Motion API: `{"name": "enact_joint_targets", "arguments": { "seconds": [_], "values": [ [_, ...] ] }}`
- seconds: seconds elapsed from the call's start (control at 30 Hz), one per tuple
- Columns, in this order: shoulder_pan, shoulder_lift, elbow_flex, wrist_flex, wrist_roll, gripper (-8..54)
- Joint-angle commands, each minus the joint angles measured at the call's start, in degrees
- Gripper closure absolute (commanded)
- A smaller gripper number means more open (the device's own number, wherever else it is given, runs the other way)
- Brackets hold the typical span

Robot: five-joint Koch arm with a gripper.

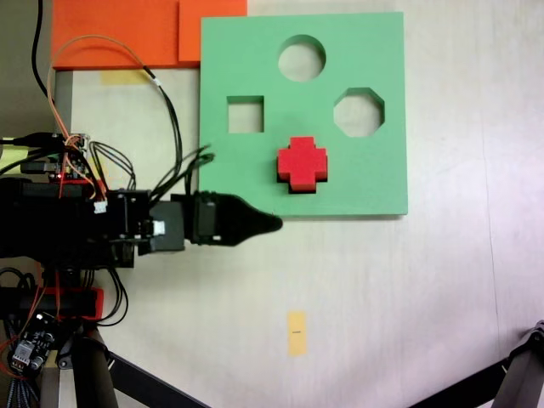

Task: Put the cross columnar block into the corresponding hole

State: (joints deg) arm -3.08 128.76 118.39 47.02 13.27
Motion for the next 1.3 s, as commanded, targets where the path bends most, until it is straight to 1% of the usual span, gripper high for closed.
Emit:
{"name": "enact_joint_targets", "arguments": {
  "seconds": [0.0,0.13,0.33,0.37,0.4,0.5,0.63,0.83,0.9,1.27],
  "values": [
    [2.72,4.31,2.29,-2.37,-0.26,9.3],
    [6.15,4.31,11.78,-4.48,-0.09,8.9],
    [4.75,4.22,35.24,-38.50,-0.26,8.2],
    [4.66,4.13,40.96,-47.29,-0.35,9.1],
    [4.57,4.13,44.03,-51.15,-0.35,10.5],
    [4.39,4.13,50.19,-52.29,-0.53,10.8],
    [4.48,4.13,59.77,-53.53,-5.71,9.7],
    [4.39,4.13,61.17,-47.46,-5.80,9.8],
    [4.39,4.13,61.08,-47.46,-5.71,11.4],
    [4.66,4.13,61.08,-47.46,-5.01,11.5]
  ]
}}
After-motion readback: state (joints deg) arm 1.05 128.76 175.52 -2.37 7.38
